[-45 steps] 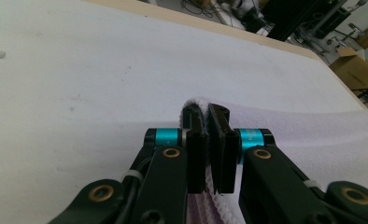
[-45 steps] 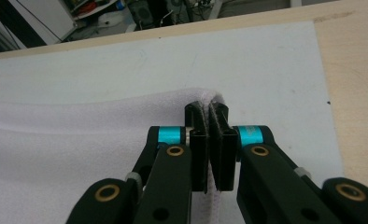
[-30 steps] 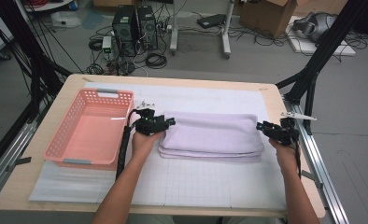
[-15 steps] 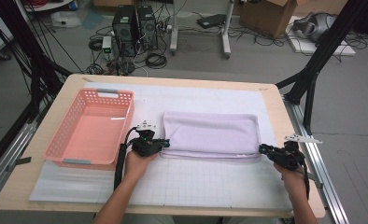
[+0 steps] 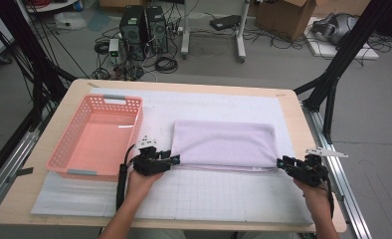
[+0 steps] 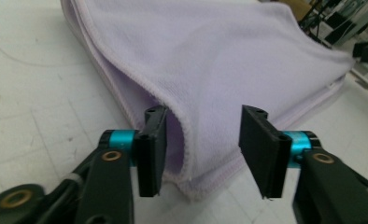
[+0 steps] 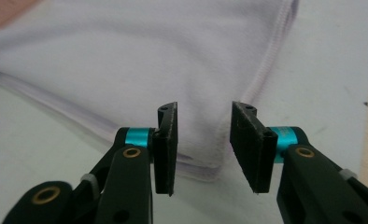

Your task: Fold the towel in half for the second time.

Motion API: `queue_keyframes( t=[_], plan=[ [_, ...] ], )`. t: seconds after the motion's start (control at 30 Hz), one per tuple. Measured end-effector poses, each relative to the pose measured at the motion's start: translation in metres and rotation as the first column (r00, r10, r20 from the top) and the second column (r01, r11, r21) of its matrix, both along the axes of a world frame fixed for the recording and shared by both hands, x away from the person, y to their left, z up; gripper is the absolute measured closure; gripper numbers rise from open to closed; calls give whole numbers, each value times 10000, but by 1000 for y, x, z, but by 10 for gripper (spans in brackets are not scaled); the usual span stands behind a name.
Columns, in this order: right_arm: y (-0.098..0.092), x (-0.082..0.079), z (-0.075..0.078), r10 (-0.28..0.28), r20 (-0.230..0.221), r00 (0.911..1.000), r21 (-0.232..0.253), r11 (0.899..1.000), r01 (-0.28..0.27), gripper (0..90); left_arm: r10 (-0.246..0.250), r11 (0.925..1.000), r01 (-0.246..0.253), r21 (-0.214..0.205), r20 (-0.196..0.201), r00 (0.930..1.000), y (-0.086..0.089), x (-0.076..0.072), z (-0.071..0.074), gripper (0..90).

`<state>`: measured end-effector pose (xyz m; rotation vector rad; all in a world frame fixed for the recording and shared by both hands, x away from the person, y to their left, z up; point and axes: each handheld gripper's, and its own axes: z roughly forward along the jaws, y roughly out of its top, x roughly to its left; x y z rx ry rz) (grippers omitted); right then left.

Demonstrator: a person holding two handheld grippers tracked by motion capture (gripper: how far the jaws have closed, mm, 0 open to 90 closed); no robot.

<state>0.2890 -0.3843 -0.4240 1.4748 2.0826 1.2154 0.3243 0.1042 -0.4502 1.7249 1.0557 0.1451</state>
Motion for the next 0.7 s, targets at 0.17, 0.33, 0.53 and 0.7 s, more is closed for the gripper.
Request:
queue_keyframes(
  t=[0.17,0.33,0.53,0.7],
  plan=[
    [-4,5,-15,-75,-390,9992,255,9996,85,872,71,9989,-62,475,-187,9998,1,2,-2,873],
    [-14,-6,-9,225,-545,9983,538,9984,-196,881,-125,9997,137,202,-583,9982,11,-7,0,877],
    [-10,-10,-10,-111,-757,9971,-190,9998,97,598,246,9929,-228,1172,-142,9996,5,-15,2,531],
    [3,-9,10,162,1092,9939,-393,9992,-120,654,290,9951,-432,894,1538,9877,-2,-8,15,509]
  ],
)
